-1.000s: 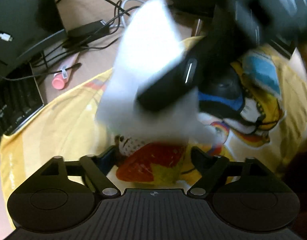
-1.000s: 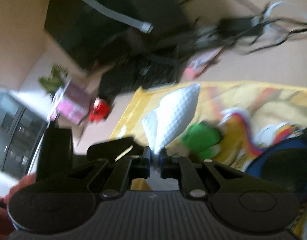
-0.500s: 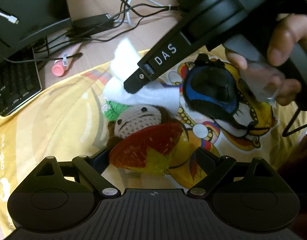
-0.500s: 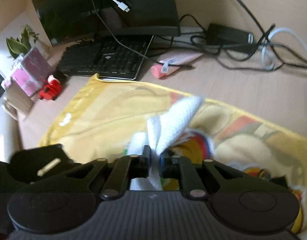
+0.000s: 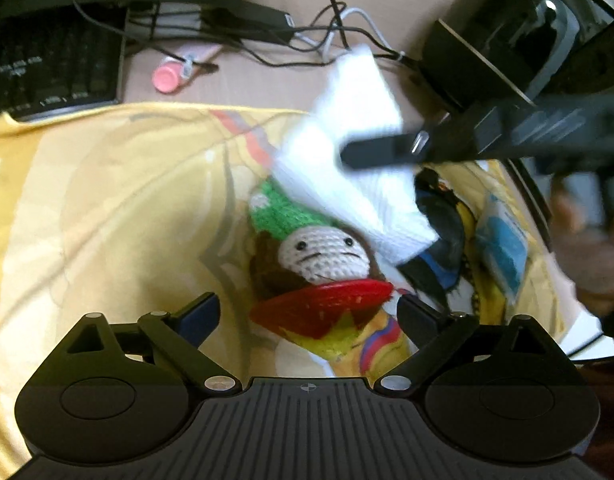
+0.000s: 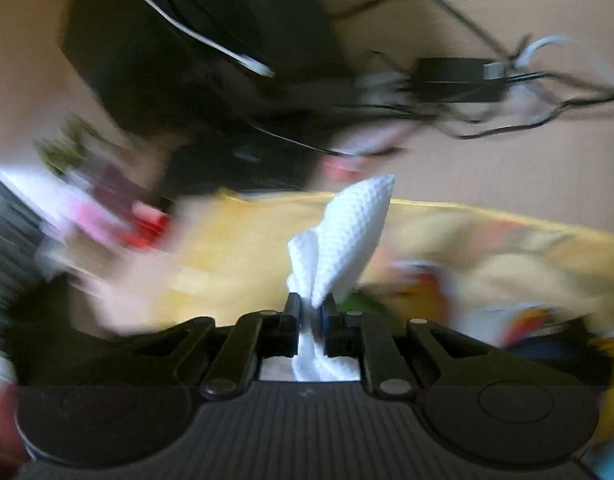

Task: Clean container
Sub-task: 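Turn the doll with the left gripper while the right rubs the paper towel over it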

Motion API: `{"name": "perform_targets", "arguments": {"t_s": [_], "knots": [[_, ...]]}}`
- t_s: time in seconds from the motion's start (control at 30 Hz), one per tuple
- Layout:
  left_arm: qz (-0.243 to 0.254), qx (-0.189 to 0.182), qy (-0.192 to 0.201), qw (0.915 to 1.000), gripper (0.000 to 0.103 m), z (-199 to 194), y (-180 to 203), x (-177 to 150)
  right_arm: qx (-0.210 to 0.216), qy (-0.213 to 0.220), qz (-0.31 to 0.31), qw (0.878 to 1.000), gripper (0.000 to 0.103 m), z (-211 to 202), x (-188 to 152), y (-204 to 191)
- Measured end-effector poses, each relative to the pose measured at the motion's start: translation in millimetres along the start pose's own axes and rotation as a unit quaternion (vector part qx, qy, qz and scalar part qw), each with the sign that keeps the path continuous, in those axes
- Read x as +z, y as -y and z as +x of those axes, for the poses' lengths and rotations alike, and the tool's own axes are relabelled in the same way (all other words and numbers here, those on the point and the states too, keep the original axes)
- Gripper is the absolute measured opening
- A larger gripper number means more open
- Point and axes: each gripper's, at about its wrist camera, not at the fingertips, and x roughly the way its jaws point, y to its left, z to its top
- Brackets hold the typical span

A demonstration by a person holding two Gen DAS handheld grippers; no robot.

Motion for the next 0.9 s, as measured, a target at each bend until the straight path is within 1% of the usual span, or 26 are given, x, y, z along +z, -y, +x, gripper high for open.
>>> {"name": "perform_targets", "arguments": {"t_s": [0.07,0.1,0.17,0.2,0.23,0.33,0.4,0.53,0.6,0.7,0.73,0.8,0.87,0.9], "knots": [[-0.003,-0.011,-0.006,0.9999,0.099,3.0,1.1,0.9,0.016,-0.005,-0.001,1.0,0.012,1.2,-3.0,-4.3],[-0.004,-0.012,-0.007,0.9999,0.099,4.5,1.9,1.0,-0.001,-0.011,-0.011,1.0,0.012,4.3,-6.4,-5.1],[-0.005,-0.012,-0.009,0.9999,0.099,5.7,2.4,2.1,-0.057,-0.026,-0.033,0.997,0.012,12.4,-15.3,-3.1],[-0.007,-0.013,-0.009,0.9999,0.099,6.4,2.2,2.0,-0.08,-0.033,-0.033,0.996,0.012,14.8,-19.7,0.9],[-0.012,-0.015,-0.008,0.9998,0.099,6.5,1.4,1.9,-0.091,-0.037,-0.024,0.995,0.013,15.0,-23.6,6.6],[-0.037,-0.033,-0.006,0.9987,0.1,7.1,-3.5,3.7,-0.091,-0.033,0.016,0.995,0.012,5.4,-33.2,23.4],[-0.062,-0.049,-0.009,0.9968,0.1,10.6,-7.7,6.2,-0.104,-0.032,0.023,0.994,0.012,-0.1,-38.0,28.1],[-0.125,-0.078,-0.021,0.9889,0.1,22.1,-16.3,12.0,-0.13,-0.036,0.031,0.99,0.012,0.4,-50.8,34.8],[-0.147,-0.077,-0.03,0.9856,0.1,28.6,-18.4,12.3,-0.136,-0.036,0.033,0.989,0.012,1.6,-55.1,36.1],[-0.133,-0.067,-0.025,0.9885,0.099,29.4,-12.9,12.9,-0.14,-0.035,0.036,0.989,0.012,2.5,-57.7,38.3],[-0.126,-0.067,-0.021,0.9895,0.095,29.7,-11.2,12.7,-0.139,-0.035,0.041,0.989,0.012,2.5,-57.8,39.5],[-0.114,-0.069,-0.021,0.9908,0.073,31.3,-8.6,12.7,-0.137,-0.031,0.049,0.989,0.012,0.6,-58.1,41.5],[-0.094,-0.061,-0.014,0.9936,0.07,30.2,-6.2,14.9,-0.138,-0.023,0.051,0.989,0.012,-3.9,-56.2,41.8],[-0.065,-0.043,-0.007,0.9969,0.07,26.7,-1.4,16.8,-0.138,-0.018,0.051,0.989,0.012,-6.7,-54.7,41.2]]}}
